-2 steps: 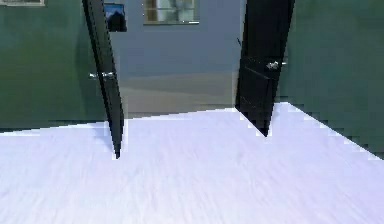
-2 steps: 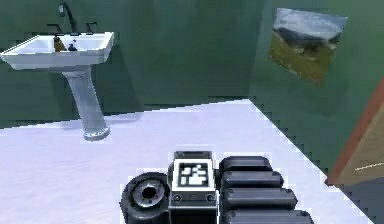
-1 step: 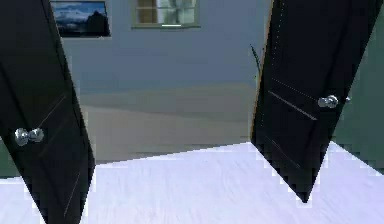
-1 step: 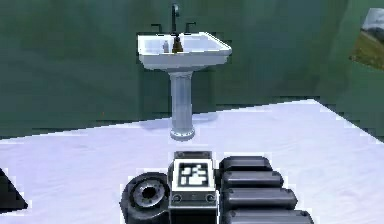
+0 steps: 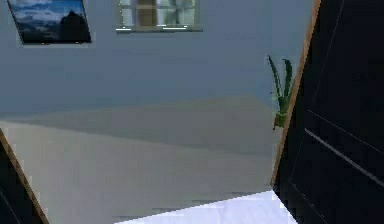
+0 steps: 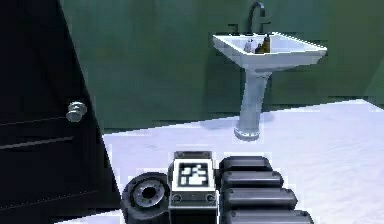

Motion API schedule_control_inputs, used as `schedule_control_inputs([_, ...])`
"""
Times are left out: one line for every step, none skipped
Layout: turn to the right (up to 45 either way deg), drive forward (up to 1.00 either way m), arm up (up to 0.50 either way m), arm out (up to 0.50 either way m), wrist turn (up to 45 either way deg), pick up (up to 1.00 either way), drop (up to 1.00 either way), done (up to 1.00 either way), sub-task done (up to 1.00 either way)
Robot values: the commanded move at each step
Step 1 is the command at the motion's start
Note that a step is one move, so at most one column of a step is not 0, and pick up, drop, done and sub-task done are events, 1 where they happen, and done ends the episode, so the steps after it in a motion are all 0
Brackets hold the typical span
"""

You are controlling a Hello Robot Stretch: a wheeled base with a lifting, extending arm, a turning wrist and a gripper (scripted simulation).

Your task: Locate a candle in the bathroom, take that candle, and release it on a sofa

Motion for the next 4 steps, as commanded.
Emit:
schedule_control_inputs([-42.0,0.00,0.00,0.00,0.0,0.00,0.00,0.00,0.00])
schedule_control_inputs([0.0,0.05,0.00,0.00,0.0,0.00,0.00,0.00,0.00])
schedule_control_inputs([27.0,0.00,0.00,0.00,0.0,0.00,0.00,0.00,0.00])
schedule_control_inputs([0.0,0.30,0.00,0.00,0.0,0.00,0.00,0.00,0.00])
